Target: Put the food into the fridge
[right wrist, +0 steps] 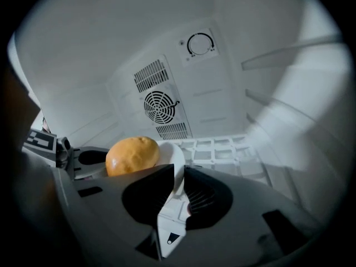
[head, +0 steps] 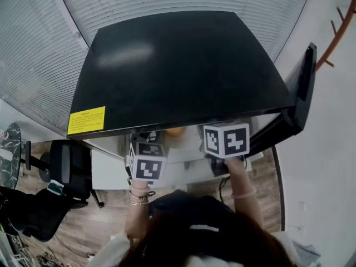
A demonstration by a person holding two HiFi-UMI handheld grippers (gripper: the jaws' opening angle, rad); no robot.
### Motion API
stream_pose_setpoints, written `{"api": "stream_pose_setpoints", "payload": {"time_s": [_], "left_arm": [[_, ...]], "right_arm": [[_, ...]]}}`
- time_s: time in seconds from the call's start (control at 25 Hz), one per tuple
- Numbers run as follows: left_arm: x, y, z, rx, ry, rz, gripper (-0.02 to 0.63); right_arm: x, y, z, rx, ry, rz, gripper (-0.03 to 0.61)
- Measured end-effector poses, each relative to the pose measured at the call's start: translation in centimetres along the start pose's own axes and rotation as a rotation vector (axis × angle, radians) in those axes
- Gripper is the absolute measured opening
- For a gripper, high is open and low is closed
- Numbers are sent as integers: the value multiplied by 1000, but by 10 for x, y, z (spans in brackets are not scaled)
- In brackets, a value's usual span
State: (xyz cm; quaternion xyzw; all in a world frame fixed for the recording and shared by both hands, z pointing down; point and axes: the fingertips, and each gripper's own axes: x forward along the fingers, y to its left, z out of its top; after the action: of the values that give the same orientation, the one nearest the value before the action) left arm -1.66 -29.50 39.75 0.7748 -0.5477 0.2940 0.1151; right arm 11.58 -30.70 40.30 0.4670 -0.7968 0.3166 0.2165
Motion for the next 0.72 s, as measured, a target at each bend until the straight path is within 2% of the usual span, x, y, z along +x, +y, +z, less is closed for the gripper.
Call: {"api": "stream_pose_setpoints", "payload": {"time_s": [0.2, 0.4, 0.72], "left_arm": [[-1, 2, 0, -6, -10, 0, 72], [-7, 19, 4, 10, -35, 56, 74], [-19, 10, 4, -22, -74, 16, 64]], "right_arm": [[-3, -3, 1, -4, -32, -13, 58], [-9, 1, 2, 3, -87, 7, 57], [-18, 6, -5, -4, -143, -4, 57]]}}
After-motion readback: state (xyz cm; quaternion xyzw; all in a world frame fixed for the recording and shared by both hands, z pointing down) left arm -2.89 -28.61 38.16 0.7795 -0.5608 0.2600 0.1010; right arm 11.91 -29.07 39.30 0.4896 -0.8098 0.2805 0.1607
